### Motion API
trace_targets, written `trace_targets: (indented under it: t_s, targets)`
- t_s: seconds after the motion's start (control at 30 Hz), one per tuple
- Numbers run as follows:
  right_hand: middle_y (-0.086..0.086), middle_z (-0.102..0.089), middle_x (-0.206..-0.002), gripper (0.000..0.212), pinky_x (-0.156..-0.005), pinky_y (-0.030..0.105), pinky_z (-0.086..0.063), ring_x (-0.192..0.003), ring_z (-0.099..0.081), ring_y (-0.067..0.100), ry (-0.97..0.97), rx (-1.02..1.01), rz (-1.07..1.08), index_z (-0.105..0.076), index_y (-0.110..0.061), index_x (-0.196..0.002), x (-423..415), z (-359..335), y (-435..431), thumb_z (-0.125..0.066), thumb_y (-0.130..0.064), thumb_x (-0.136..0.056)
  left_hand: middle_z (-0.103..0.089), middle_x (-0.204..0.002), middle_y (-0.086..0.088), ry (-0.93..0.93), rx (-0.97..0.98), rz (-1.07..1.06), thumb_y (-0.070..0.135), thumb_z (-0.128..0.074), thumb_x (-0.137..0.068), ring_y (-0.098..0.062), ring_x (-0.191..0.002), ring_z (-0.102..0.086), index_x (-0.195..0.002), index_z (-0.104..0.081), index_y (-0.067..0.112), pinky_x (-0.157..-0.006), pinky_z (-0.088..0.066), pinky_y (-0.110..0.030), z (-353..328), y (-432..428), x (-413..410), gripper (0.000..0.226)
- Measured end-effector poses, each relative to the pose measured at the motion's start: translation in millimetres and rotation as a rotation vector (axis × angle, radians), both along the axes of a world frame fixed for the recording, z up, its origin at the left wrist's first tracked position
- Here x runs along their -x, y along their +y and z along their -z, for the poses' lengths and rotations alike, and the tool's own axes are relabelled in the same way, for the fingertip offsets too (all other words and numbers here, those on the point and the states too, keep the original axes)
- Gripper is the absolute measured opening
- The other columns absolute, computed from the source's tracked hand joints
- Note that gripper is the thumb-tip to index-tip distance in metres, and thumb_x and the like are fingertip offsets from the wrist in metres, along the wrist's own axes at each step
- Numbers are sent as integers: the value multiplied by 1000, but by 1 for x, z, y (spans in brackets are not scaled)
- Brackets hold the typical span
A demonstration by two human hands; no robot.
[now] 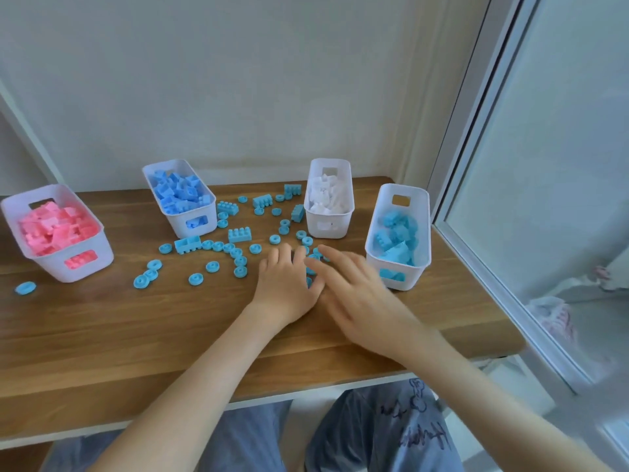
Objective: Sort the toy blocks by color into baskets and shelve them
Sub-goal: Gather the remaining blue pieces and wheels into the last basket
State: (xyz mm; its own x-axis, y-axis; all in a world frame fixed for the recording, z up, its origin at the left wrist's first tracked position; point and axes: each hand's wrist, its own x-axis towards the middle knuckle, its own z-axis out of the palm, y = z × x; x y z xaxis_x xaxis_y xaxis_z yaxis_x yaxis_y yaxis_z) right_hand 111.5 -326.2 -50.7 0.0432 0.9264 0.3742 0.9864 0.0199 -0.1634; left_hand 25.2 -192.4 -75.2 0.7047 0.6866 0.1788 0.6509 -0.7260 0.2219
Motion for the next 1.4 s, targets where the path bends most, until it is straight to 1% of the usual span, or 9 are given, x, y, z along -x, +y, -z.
trace_targets:
  t_s: [0.1,0.27,0.43,0.57,0.73,0.9,1.07,1.17,1.4]
  targets:
    - [0,6,-159,73,-118,42,-4,-146,3,22,77,253,151,7,-35,-149,1,19,24,-40,-49,-95,-43,-122,-6,-42,-33,76,38,-41,-97,-21,-114,-43,-133,-39,15,-91,-37,-29,1,9,7,43]
    - [0,16,-158,77,-116,47,1,-145,13,24,45,413,246,12,-36,-148,-7,22,56,-23,-70,-88,-50,-111,-3,-36,-86,-11,36,-38,-99,-13,-84,-52,-118,-46,13,-60,-35,-24,0,26,22,31]
    - [2,-14,-156,55,-110,48,-18,-140,-16,24,24,409,268,-9,-34,-148,-16,21,83,-21,-50,-97,-54,-105,-2,0,-205,-79,39,-32,-99,-18,-80,-60,-112,-49,13,-55,-35,-25,3,27,25,33]
    - [4,-43,-129,35,-85,30,-36,-112,-40,19,-41,212,198,-40,-22,-130,-15,21,99,-33,-36,-99,-58,-95,-1,-22,-262,-94,34,-28,-101,-17,-75,-61,-103,-53,14,-54,-35,-24,2,25,25,32]
    - [2,-52,-111,27,-62,27,-42,-92,-53,16,21,174,176,-44,-18,-120,-12,19,100,-38,-33,-99,-55,-67,1,9,-321,-92,28,-30,-102,-15,-53,-54,-86,-55,12,-46,-30,-24,1,21,28,33]
    - [0,-57,-88,27,-55,30,-44,-70,-54,16,-57,164,254,-50,-17,-102,-5,16,95,-31,-36,-100,-47,-65,4,-27,-280,-94,32,-23,-103,-13,-54,-46,-84,-42,18,-50,-33,-25,4,24,25,29]
    - [0,-60,-77,36,-57,33,-49,-65,-58,17,-49,128,244,-55,-18,-87,-1,14,91,-28,-38,-101,-46,-62,6,-51,-261,-54,33,-22,-104,-12,-53,-46,-88,-45,18,-45,-28,-23,3,24,26,32]
    - [-1,-58,-69,38,-59,33,-51,-62,-58,15,38,113,242,-53,-19,-80,-2,11,87,-29,-40,-100,-48,-64,6,-62,-204,-15,33,-21,-104,-11,-55,-48,-91,-45,18,-46,-28,-23,0,23,27,30]
    - [1,-55,-60,39,-59,24,-48,-55,-56,10,514,-1,296,-55,-16,-67,9,-17,86,-40,-31,-100,-49,-62,4,-293,100,-118,33,-24,-104,-9,-56,-50,-87,-47,17,-48,-29,-22,-12,25,29,32]
